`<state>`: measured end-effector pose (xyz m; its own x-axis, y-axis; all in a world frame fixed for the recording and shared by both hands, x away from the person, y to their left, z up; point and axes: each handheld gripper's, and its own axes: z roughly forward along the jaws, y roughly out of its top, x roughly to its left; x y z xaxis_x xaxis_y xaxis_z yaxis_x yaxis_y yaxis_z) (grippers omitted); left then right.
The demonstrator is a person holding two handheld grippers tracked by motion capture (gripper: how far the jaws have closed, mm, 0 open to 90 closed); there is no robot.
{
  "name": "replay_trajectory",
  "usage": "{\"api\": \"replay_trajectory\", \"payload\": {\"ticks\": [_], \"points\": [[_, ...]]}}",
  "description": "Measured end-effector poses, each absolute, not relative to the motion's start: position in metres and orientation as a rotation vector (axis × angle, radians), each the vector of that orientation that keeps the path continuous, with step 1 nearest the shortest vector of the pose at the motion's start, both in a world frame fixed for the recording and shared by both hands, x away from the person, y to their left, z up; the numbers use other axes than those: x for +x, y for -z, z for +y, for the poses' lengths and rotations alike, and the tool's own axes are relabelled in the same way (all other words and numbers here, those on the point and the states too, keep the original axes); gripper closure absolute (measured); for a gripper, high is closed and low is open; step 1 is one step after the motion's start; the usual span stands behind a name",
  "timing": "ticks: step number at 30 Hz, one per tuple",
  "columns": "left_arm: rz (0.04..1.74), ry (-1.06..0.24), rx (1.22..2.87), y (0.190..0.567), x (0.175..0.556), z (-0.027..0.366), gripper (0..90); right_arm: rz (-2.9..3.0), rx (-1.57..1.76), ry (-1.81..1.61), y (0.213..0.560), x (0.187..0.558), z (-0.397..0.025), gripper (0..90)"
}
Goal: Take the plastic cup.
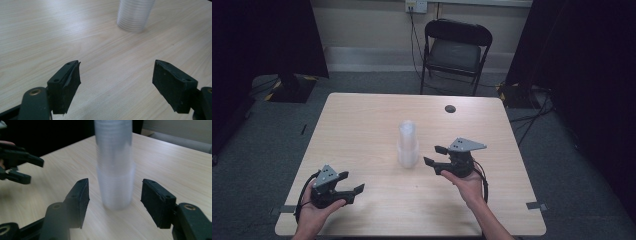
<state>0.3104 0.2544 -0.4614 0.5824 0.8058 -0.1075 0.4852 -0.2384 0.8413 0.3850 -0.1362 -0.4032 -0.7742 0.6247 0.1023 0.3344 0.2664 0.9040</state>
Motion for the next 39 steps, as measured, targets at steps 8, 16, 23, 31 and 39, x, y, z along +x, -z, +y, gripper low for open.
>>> {"api": "replay_trajectory", "payload": {"ticks": [8,16,23,31,39], "points": [[1.031,-0.440,1.906,0.462,0.312,0.254,22.1,2.237,0.901,-1.547,0.392,0.394,-0.120,35.6],[1.031,-0.442,1.908,0.462,0.311,0.254,22.2,2.206,0.882,-1.588,0.378,0.411,-0.104,26.1],[1.049,-0.435,1.902,0.463,0.312,0.255,22.2,2.208,0.864,-1.582,0.372,0.429,-0.088,17.4],[1.050,-0.433,1.904,0.463,0.311,0.256,22.7,2.232,0.852,-1.560,0.379,0.447,-0.070,16.4],[1.051,-0.436,1.903,0.464,0.311,0.257,22.7,2.266,0.831,-1.539,0.393,0.456,-0.059,20.5]]}}
